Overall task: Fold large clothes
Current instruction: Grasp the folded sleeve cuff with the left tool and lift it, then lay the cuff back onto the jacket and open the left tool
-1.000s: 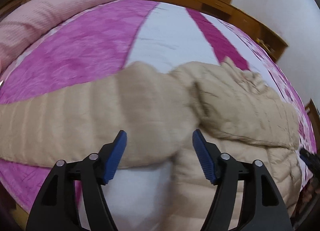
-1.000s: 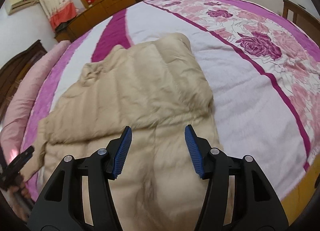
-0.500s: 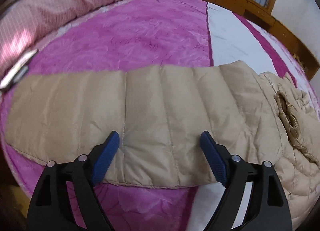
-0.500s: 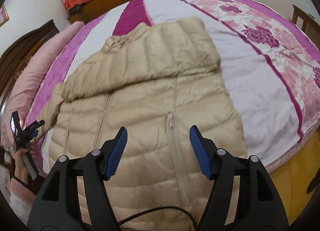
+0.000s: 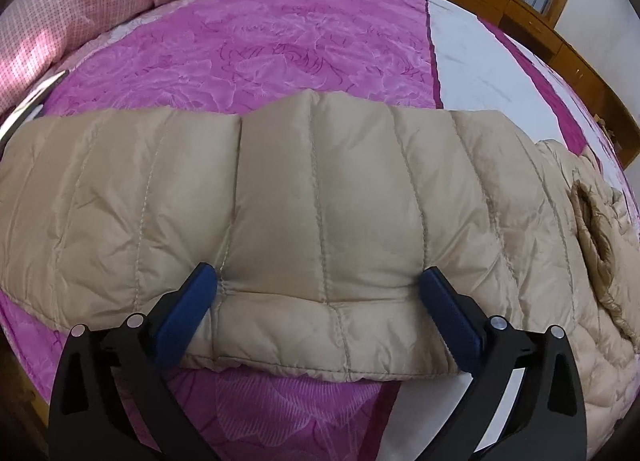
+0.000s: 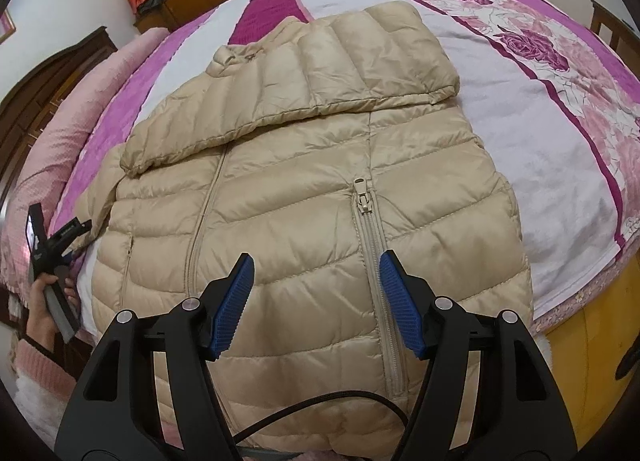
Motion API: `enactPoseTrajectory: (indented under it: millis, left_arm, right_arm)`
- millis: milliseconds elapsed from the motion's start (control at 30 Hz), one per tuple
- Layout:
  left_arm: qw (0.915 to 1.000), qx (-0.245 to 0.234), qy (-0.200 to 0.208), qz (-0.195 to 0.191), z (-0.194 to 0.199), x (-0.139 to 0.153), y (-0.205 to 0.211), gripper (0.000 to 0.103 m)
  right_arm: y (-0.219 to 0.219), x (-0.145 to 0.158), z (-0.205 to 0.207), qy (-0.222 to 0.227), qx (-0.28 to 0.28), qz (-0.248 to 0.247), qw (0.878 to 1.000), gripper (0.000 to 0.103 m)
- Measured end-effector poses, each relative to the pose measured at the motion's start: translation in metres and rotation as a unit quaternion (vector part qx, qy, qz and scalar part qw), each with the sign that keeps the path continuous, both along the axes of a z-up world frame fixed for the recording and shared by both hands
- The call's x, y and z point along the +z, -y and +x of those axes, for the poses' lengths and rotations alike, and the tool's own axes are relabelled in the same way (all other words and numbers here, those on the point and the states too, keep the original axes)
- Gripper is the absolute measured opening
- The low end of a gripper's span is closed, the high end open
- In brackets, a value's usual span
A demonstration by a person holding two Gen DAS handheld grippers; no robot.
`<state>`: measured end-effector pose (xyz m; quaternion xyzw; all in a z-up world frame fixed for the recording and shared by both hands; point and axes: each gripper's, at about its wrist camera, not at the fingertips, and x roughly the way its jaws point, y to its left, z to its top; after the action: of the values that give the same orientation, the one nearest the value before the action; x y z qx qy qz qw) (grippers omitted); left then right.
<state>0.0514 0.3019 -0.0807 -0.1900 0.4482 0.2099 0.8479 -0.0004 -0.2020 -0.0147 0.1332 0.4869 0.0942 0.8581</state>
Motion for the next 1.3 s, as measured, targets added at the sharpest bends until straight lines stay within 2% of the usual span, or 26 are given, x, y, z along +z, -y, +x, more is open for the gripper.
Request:
enactPoseTrajectory:
  millis: [67,133,200,233,300,400,500,667,867,1000,1167,1300]
  left_arm:
    - [0.9999,0.0,0.007,0.01,-0.002,0.0,0.003,0.097]
    - [0.9997,-0.002,0.016,0.017,-0.006,0.0,0.004,0.092]
    - [0.9993,-0.003,0.027,0.027,-0.011,0.005,0.005,0.071]
    - [0.9991,-0.003,0.033,0.025,-0.014,0.008,0.004,0.067]
    - [0.9987,-0.005,0.049,0.015,-0.019,0.013,0.002,0.039]
    - [0.9966,-0.019,0.08,-0.009,-0.023,0.024,0.001,0.018]
    - [0.9939,-0.032,0.105,0.011,-0.026,0.044,0.011,0.014]
    - [0.9868,-0.051,0.149,0.039,-0.036,0.084,0.032,0.014]
    - [0.9675,-0.117,0.203,0.096,-0.041,0.14,0.095,0.014]
    - [0.9562,-0.161,0.223,0.101,-0.035,0.16,0.137,0.014]
    - [0.945,-0.217,0.228,0.088,-0.018,0.165,0.189,0.014]
    - [0.9394,-0.259,0.211,0.077,0.003,0.149,0.233,0.014]
  right_arm:
    - [0.002,0.001,-0.001,0.003,-0.003,0.0,1.0,0.065]
    - [0.006,0.0,-0.003,0.003,-0.008,0.003,1.0,0.065]
    - [0.009,0.001,-0.005,0.005,-0.011,0.006,1.0,0.065]
    - [0.01,0.002,-0.005,0.006,-0.012,0.006,1.0,0.065]
    - [0.011,0.002,-0.005,0.008,-0.014,0.006,1.0,0.065]
    - [0.013,0.002,-0.005,0.009,-0.016,0.01,1.0,0.065]
    - [0.013,0.002,-0.005,0.014,-0.017,0.012,1.0,0.065]
    - [0.014,0.004,-0.007,0.019,-0.018,0.015,1.0,0.065]
    - [0.019,0.005,-0.007,0.024,-0.022,0.024,0.999,0.065]
    - [0.024,0.005,-0.008,0.028,-0.027,0.031,0.999,0.065]
    - [0.031,0.005,-0.01,0.031,-0.035,0.035,0.998,0.065]
    - [0.037,0.006,-0.011,0.034,-0.043,0.039,0.998,0.065]
